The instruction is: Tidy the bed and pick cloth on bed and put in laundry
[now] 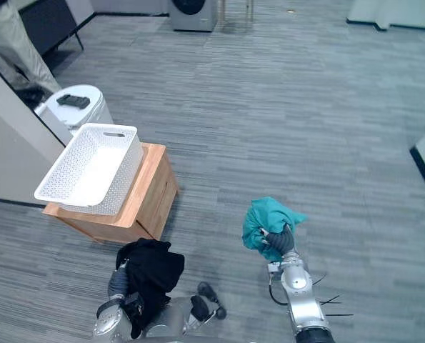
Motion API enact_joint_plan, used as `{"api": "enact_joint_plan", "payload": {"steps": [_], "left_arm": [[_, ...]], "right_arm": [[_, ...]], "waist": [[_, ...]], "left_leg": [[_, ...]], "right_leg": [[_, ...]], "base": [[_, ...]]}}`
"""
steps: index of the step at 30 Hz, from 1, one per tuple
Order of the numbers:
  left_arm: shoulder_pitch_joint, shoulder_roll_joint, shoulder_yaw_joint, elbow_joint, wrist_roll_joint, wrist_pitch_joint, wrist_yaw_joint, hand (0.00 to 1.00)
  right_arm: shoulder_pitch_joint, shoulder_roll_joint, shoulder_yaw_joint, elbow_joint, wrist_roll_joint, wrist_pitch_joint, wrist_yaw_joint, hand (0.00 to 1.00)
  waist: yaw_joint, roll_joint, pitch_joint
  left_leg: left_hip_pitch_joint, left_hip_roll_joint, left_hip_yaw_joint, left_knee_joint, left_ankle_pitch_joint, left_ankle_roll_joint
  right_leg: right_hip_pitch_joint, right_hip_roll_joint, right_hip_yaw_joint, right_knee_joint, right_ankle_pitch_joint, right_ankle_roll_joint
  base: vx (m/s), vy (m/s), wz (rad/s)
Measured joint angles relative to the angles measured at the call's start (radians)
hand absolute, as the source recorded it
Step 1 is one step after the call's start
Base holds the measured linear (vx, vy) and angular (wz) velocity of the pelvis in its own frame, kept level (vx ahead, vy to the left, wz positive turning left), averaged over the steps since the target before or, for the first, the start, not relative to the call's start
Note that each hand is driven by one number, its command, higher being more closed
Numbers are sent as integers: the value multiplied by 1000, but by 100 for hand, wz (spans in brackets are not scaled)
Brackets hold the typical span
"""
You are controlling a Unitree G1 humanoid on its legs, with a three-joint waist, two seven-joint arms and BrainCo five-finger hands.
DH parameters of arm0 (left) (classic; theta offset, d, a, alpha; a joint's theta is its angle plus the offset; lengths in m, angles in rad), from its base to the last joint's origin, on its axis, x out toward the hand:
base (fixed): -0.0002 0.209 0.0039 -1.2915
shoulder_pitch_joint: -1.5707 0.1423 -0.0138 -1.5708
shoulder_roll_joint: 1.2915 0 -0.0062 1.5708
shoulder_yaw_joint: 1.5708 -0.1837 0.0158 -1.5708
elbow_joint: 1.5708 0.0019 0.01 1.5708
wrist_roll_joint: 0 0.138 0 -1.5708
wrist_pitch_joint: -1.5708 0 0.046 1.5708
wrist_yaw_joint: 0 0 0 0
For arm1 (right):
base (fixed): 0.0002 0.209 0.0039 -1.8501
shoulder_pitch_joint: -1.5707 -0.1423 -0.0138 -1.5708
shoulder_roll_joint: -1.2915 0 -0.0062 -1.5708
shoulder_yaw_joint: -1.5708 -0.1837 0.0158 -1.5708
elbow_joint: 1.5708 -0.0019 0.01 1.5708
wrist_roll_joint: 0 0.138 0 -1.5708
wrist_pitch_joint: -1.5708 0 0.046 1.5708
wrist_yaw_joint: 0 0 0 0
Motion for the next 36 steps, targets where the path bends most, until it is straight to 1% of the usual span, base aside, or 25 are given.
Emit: {"api": "enact_joint_plan", "payload": {"steps": [1, 3, 5, 7, 8, 9, 10, 12, 13, 14, 16, 17, 18, 19, 20, 21, 22, 23, 25, 26, 27, 30, 31, 34, 36], "left_arm": [[-5, 0, 4, -5, -2, 5, 2, 100], [-8, 5, -10, -12, -2, 11, 5, 100], [-4, 8, -37, -27, -1, 12, 7, 100], [-20, 33, -75, -45, 0, 1, 5, 100], [-30, 40, -78, -45, 0, 0, 4, 100], [-53, 56, -86, -43, 1, -3, 5, 100], [-79, 75, -96, -31, 7, -6, 5, 100], [-100, 95, -95, -8, 25, -9, 7, 100], [-105, 104, -95, -1, 34, -10, 7, 100], [-104, 130, -92, 4, 42, -12, 11, 100], [-79, 152, -72, 3, 45, -16, 21, 100], [-46, 158, -38, 2, 50, -25, 25, 100], [-35, 161, -9, 17, 58, -26, 25, 100], [-46, 138, -8, 37, 58, -23, 25, 100], [-42, 94, -6, 38, 58, -23, 24, 100], [-37, 56, -5, 44, 58, -20, 22, 100], [-31, 30, -8, 46, 58, -9, 20, 100], [-32, 24, -18, 45, 59, -7, 17, 100], [-42, 24, -45, 25, 81, -8, -8, 100], [-47, 25, -49, 18, 87, -10, -11, 100], [-54, 27, -61, 10, 92, -11, -18, 100], [-62, 46, -81, 10, 104, -10, -26, 100], [-58, 56, -93, 10, 108, -10, -25, 100], [-57, 80, -106, 12, 108, -8, -34, 100], [-50, 86, -109, 12, 107, -8, -40, 100]], "right_arm": [[-7, 22, -3, 1, -7, 0, 0, 100], [-6, 38, -2, 2, -14, 0, 1, 100], [-3, 39, -1, 5, -19, -1, 2, 100], [0, 45, 1, -3, -20, -11, 2, 100], [2, 45, -1, -3, -20, -13, 2, 100], [10, 46, -11, -4, -20, -16, 2, 100], [24, 48, -34, -5, -20, -18, 2, 100], [31, 54, -60, -5, -20, -17, 2, 100], [34, 58, -69, -6, -20, -17, 2, 100], [40, 68, -74, -10, -20, -16, 0, 100], [61, 71, -64, -46, -21, -12, 1, 100], [68, 71, -51, -78, -22, -12, 2, 100], [58, 61, -39, -98, -23, -19, 1, 100], [56, 47, -43, -114, -24, -22, -3, 100], [51, 10, -49, -135, -24, -23, -18, 100], [51, -14, -51, -157, -25, -23, -23, 100], [48, -22, -53, -169, -29, -23, -30, 100], [48, -21, -60, -185, -32, -23, -36, 100], [39, -27, -96, -260, -41, -29, -40, 100], [33, -29, -110, -273, -44, -29, -40, 100], [26, -33, -121, -282, -50, -31, -43, 100], [21, -29, -139, -316, -61, -30, -42, 100], [9, -30, -142, -324, -62, -30, -42, 100], [-42, -31, -133, -321, -63, -31, -42, 100], [-70, -34, -104, -296, -71, -32, -40, 100]], "waist": [[-9, -14, 1], [-31, -19, 2], [-38, -3, 4], [-58, 9, -6], [-61, 8, -7], [-61, 9, -7], [-58, 6, -7], [-57, 5, -3], [-57, -1, -1], [-57, -22, 8], [-55, -34, 4], [-55, -53, -12], [-59, -63, -25], [-74, -38, -23], [-86, 5, -9], [-81, 28, 3], [-79, 23, 7], [-79, 20, 8], [-83, 25, 5], [-84, 29, 3], [-87, 36, -2], [-92, -10, -4], [-110, -20, -9], [-107, -31, -9], [-105, -33, -10]], "left_leg": [[25, -27, -83, 6, -27, -1], [90, -82, -186, -16, -36, -3], [198, -125, -308, -74, -31, -23], [254, -149, -503, -125, -13, -57], [260, -150, -538, -133, -10, -62], [267, -154, -620, -137, -11, -79], [273, -158, -713, -132, -18, -97], [292, -157, -814, -118, -39, -133], [303, -156, -843, -113, -52, -152], [325, -152, -907, -90, -96, -189], [344, -118, -962, -22, -177, -211], [363, -77, -988, 17, -234, -249], [321, -37, -954, 139, -267, -297], [252, 12, -902, 254, -260, -297], [184, 110, -785, 400, -218, -287], [134, 184, -683, 483, -163, -292], [124, 206, -584, 481, -171, -303], [124, 198, -529, 458, -181, -316], [107, 137, -386, 311, -180, -327], [108, 121, -341, 233, -159, -318], [124, 115, -266, 133, -102, -210], [195, 27, -277, -47, -24, -216], [212, 10, -290, -82, -6, -209], [233, -3, -291, -120, 10, -202], [240, -7, -290, -130, 11, -203]], "right_leg": [[-100, -25, 22, 260, 91, 86], [-170, -73, 31, 492, 87, 100], [-201, -117, 26, 516, 39, 73], [-272, -157, 31, 311, -19, -6], [-289, -160, 59, 244, -19, -10], [-309, -164, 125, 69, -10, -6], [-328, -187, 214, -117, 42, -10], [-351, -221, 295, -267, 115, 21], [-348, -236, 310, -297, 128, 40], [-347, -264, 315, -318, 141, 48], [-335, -248, 329, -290, 150, 34], [-312, -200, 308, -265, 142, 29], [-305, -170, 290, -232, 195, 61], [-297, -145, 236, -206, 210, 48], [-256, -99, 181, -223, 208, 13], [-207, -73, 145, -261, 220, -31], [-157, -72, 120, -305, 239, -62], [-130, -76, 104, -334, 250, -75], [-77, -89, 48, -396, 259, -86], [-71, -89, 31, -403, 259, -86], [-65, -82, 8, -403, 259, -85], [-37, -124, -17, -417, 270, -71], [-33, -132, -35, -416, 277, -69], [-28, -136, -28, -416, 306, -49], [-24, -137, -27, -422, 319, -55]], "base": [[608, 237, 139], [535, 154, 202], [508, 92, 209], [447, -46, 233], [430, -131, 236], [410, -188, 213], [407, -216, 207], [369, -246, 164], [417, -332, 171], [403, -410, 149], [485, -551, 128], [519, -561, 102], [579, -655, 126], [362, -420, 126], [417, -497, 111], [413, -411, 88], [466, -403, 61], [419, -283, 58], [305, -151, 51], [165, -53, 49], [186, -27, 43], [147, 28, 44], [119, 91, 51], [80, 94, 15], [19, 70, 2]]}}
